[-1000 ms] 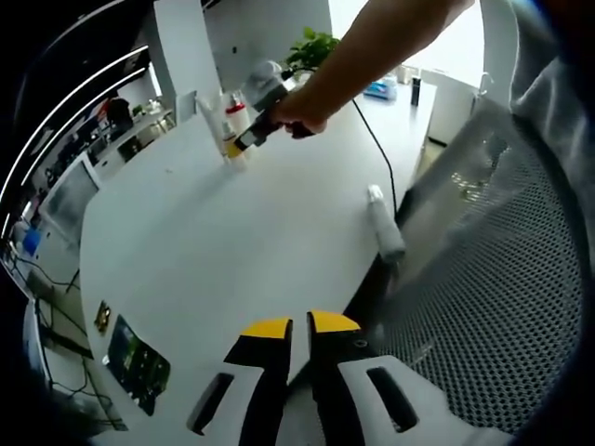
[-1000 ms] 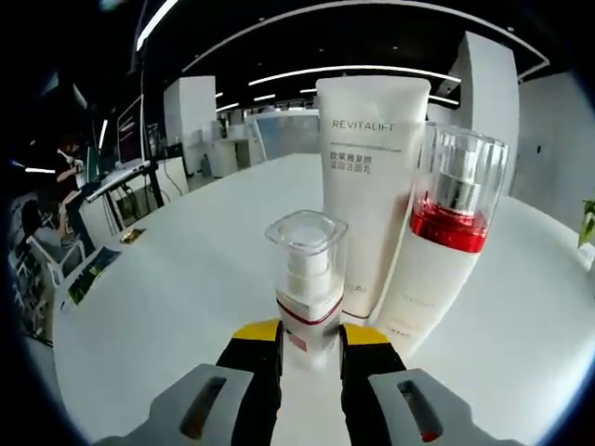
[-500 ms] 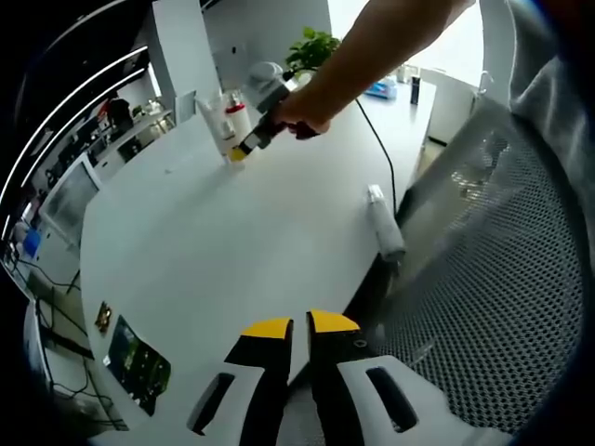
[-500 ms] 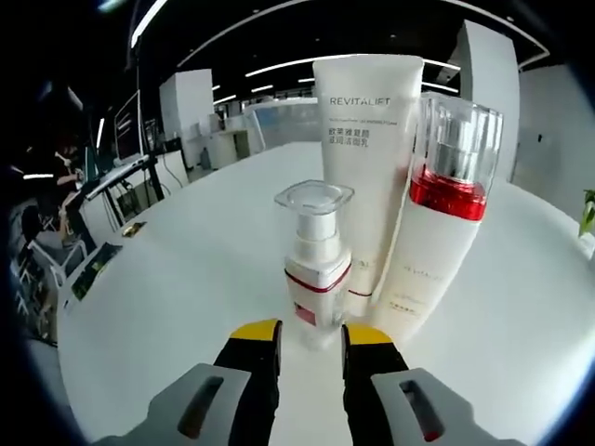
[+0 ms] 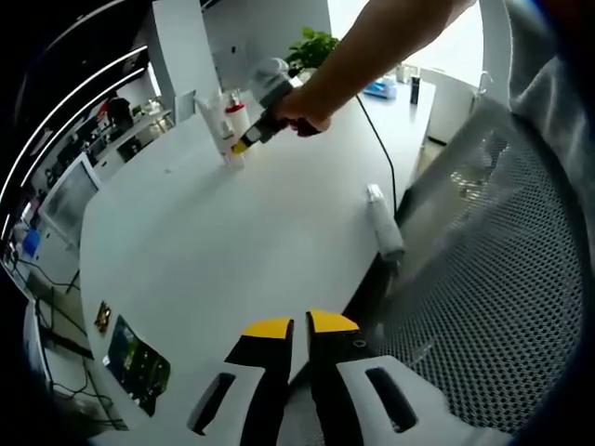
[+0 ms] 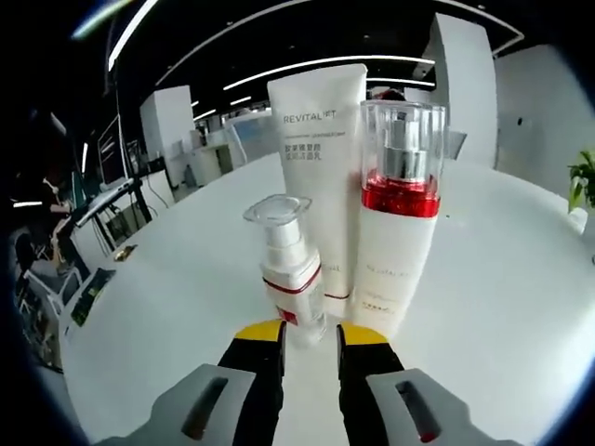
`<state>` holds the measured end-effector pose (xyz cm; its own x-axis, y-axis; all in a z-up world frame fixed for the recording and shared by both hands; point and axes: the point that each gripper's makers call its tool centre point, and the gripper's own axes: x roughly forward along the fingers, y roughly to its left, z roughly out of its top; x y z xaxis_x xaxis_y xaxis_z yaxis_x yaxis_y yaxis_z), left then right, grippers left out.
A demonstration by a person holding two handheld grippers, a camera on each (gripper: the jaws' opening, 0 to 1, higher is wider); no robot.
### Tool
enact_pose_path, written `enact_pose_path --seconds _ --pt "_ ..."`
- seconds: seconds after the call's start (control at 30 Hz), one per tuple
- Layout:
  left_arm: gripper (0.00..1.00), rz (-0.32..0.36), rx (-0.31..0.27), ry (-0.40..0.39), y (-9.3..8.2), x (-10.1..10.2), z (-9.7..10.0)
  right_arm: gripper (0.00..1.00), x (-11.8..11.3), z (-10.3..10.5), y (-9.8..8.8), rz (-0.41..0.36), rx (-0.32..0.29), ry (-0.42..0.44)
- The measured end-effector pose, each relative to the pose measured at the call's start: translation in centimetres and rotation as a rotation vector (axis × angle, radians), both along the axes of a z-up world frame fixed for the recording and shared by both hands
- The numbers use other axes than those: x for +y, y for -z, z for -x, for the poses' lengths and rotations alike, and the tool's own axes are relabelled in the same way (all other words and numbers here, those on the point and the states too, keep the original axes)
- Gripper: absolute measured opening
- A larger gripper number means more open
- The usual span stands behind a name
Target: Arrange the skincare products in the storage area until every visible bottle or jar stands upright without overlapping.
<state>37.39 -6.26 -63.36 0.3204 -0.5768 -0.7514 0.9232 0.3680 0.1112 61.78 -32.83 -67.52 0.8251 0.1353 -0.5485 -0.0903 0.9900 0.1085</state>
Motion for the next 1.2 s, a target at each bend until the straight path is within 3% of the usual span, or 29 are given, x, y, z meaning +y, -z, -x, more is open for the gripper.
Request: enact_pose_path --seconds 1.2 --pt "0.04 -0.005 0.007 -0.002 0.12 0.06 0.04 0.18 0.31 -0.78 -0.75 -0.088 -0.011 0.059"
